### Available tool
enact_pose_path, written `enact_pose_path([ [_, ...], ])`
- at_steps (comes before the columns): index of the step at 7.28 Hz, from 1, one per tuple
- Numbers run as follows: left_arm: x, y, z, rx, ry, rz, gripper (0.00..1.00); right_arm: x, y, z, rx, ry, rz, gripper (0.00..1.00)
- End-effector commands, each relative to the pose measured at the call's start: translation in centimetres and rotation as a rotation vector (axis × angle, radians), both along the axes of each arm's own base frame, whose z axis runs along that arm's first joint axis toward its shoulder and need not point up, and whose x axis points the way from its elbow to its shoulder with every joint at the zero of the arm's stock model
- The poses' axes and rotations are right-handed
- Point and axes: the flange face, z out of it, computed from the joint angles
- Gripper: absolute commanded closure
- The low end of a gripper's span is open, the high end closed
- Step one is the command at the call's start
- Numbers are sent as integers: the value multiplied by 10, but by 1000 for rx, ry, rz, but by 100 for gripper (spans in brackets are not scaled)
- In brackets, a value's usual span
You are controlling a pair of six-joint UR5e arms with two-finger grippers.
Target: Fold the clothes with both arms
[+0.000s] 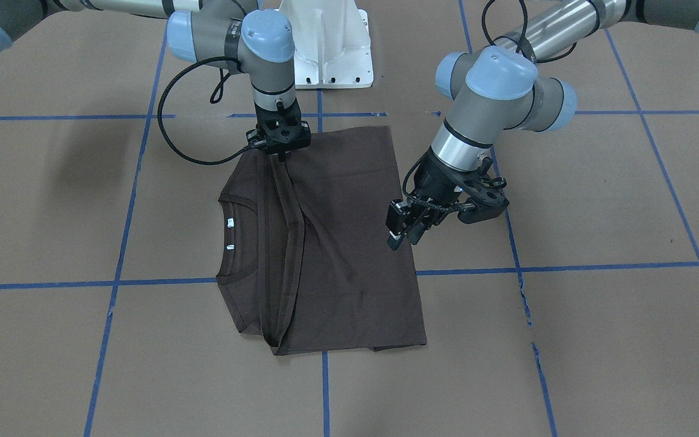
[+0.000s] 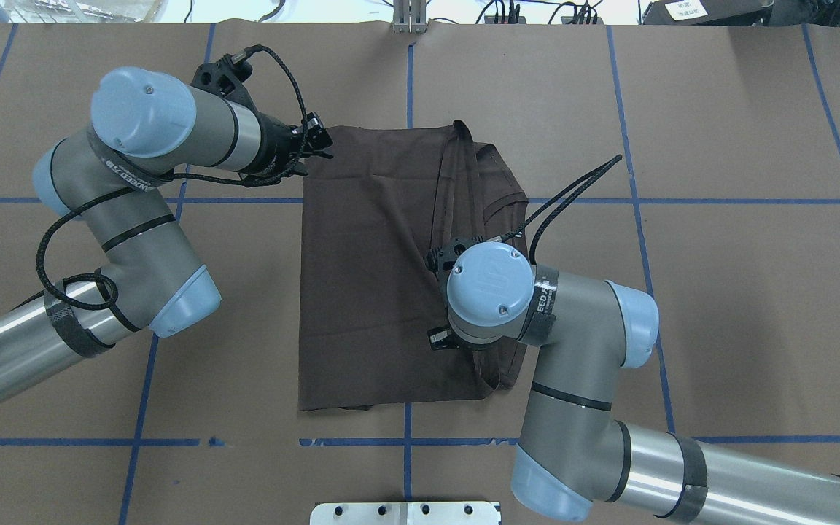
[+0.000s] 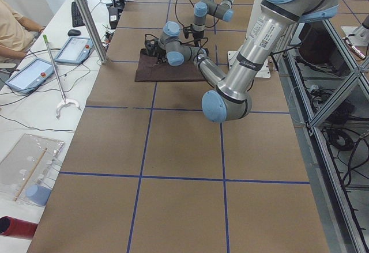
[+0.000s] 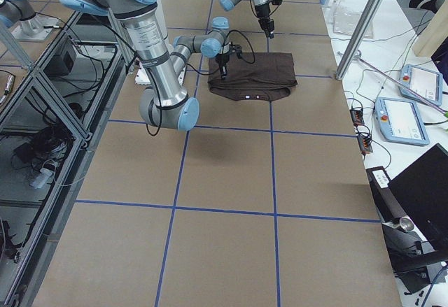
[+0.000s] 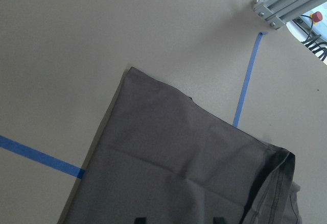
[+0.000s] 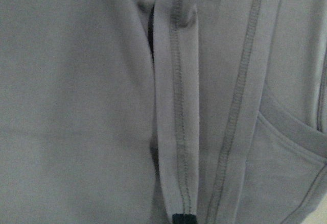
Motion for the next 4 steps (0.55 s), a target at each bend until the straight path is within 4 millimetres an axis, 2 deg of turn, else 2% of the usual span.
enact_pose_path([
  [1, 0, 0, -1, -1, 2, -1, 47, 55, 9, 20, 12, 36, -44, 100],
  [2, 0, 0, -1, -1, 1, -2, 47, 35, 30, 25, 7, 55, -52, 100],
  [3, 0, 0, -1, 0, 1, -4, 47, 21, 42, 26, -14, 60, -13, 100],
  [4, -1, 0, -1, 0, 0, -5, 47, 17, 45, 23, -29, 55, 3, 100],
])
